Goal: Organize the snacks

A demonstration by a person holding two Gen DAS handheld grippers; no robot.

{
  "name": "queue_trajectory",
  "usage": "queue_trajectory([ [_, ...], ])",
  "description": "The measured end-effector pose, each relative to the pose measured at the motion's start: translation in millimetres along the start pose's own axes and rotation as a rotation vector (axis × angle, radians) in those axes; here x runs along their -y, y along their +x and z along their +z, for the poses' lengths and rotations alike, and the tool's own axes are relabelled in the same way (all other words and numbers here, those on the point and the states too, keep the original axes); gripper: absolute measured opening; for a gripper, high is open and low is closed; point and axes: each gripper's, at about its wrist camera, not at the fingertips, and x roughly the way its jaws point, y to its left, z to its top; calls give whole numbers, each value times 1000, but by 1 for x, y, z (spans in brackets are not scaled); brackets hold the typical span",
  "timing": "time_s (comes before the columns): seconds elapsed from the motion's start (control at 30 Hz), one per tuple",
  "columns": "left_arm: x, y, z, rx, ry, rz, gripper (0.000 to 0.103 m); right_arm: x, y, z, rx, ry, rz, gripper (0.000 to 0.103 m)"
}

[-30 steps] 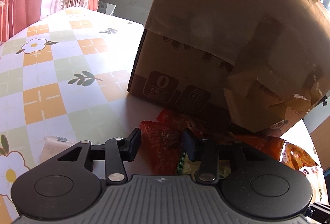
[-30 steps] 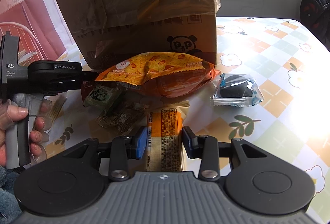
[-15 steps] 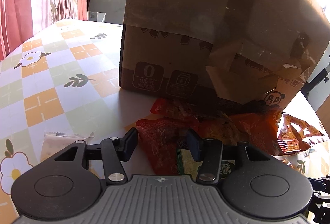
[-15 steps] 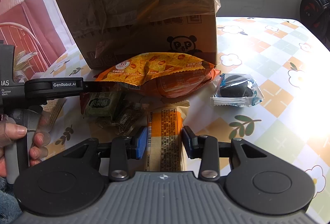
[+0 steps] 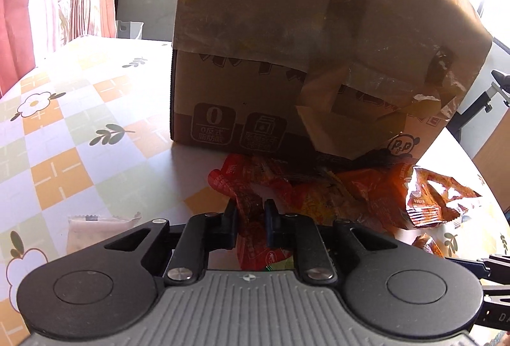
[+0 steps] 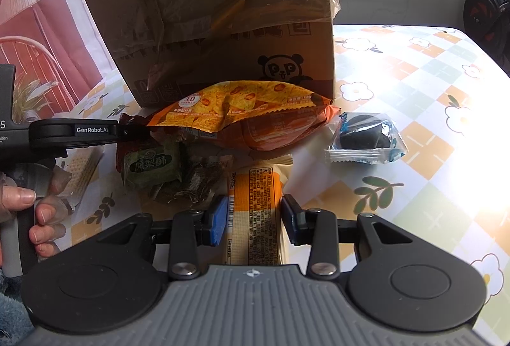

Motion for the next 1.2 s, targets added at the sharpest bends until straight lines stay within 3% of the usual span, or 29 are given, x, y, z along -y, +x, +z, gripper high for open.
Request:
queue_trajectory([
  [0.43,-8,-60,6,80,11,13,15,-9,-21,2,38,-36,58,39],
  [0.6,-4,-75,4,95,23,-14,15,-16,-30,1,58,-59,98,39],
  [0.9,11,-110,26,215,88,-75,15,-25,-73,28,261,-128,178,39],
  [1.2,46,-140,98,385,165,-165,10,-30,-111,121,493,-166,225,39],
])
